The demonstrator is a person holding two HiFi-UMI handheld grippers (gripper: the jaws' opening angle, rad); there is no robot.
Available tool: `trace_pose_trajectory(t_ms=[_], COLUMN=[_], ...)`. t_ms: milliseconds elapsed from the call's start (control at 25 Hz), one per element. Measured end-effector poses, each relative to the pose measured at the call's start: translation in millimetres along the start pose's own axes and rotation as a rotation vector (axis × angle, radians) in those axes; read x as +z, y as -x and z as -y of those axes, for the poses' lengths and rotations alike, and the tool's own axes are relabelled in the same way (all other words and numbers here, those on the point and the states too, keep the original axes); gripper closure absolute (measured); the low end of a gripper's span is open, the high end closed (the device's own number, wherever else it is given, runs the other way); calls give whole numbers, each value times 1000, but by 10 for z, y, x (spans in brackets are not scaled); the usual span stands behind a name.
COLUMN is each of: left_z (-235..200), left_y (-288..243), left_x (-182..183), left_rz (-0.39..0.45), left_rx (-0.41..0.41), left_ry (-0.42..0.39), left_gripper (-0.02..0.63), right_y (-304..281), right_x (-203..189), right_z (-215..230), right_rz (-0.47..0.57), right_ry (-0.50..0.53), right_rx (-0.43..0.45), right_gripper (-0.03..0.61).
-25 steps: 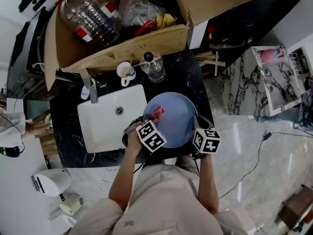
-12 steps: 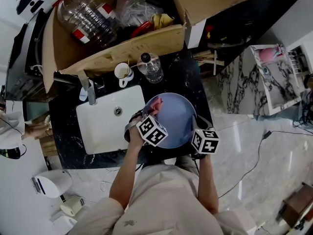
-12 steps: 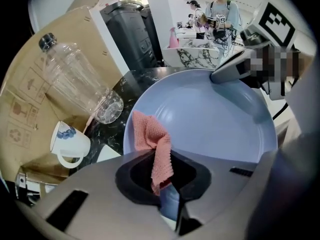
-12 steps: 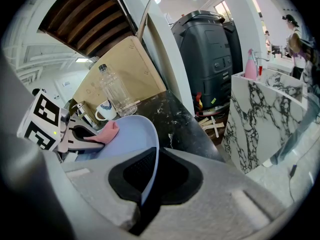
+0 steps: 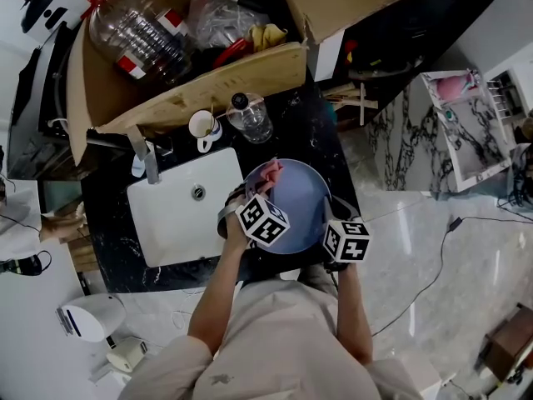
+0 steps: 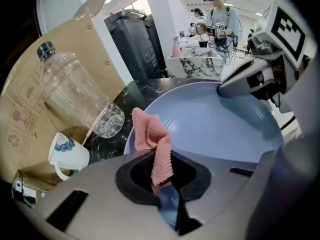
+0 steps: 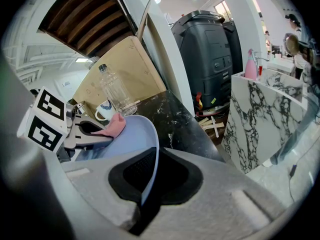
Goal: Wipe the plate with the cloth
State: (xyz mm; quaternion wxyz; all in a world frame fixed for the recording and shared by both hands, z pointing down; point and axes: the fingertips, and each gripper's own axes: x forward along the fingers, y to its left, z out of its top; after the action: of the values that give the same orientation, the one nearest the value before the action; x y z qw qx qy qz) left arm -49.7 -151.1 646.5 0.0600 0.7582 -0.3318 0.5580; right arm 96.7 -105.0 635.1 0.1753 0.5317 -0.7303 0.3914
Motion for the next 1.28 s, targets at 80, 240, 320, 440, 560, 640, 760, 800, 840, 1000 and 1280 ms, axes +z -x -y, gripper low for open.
trace_pose_trajectory(t_ms=[80, 240, 320, 440, 560, 640, 760, 800, 840, 1000, 1280], left_z=[14, 90, 139, 202, 275, 327, 418, 447, 475, 561, 764], left_y=[-16, -43, -56, -66, -71, -71, -67, -66, -63, -50, 3], left_x=[63, 195, 259, 339, 404, 448, 509, 526, 539, 567, 591], left_rz=[17, 53, 67, 85, 98, 105, 118, 121, 122, 126, 133], left_rx=[0, -13, -22, -35, -51, -62, -83, -90, -96, -122, -186], left_ry=[0, -5, -11, -15, -23, -31, -39, -43, -47, -61, -99], left_gripper=[581, 581, 581, 581, 581, 581, 581, 581, 581, 581, 581], right_y=[0, 3, 1, -1, -3, 0, 6, 5, 4, 3, 4], right_x=[2, 1, -1, -1, 2, 3, 1, 0, 0, 1, 1], right_z=[-3, 3, 6, 5, 1, 0, 3, 3, 3, 2, 4], right_rz=[1, 3, 3, 3, 5, 5, 5, 6, 7, 7, 6], right_ry=[0, 2, 3, 4, 6, 6, 7, 7, 7, 8, 6], right_rx=[-1, -4, -5, -7, -8, -9, -10, -10, -9, -8, -7], right_gripper=[557, 557, 557, 557, 557, 557, 557, 557, 557, 557, 557])
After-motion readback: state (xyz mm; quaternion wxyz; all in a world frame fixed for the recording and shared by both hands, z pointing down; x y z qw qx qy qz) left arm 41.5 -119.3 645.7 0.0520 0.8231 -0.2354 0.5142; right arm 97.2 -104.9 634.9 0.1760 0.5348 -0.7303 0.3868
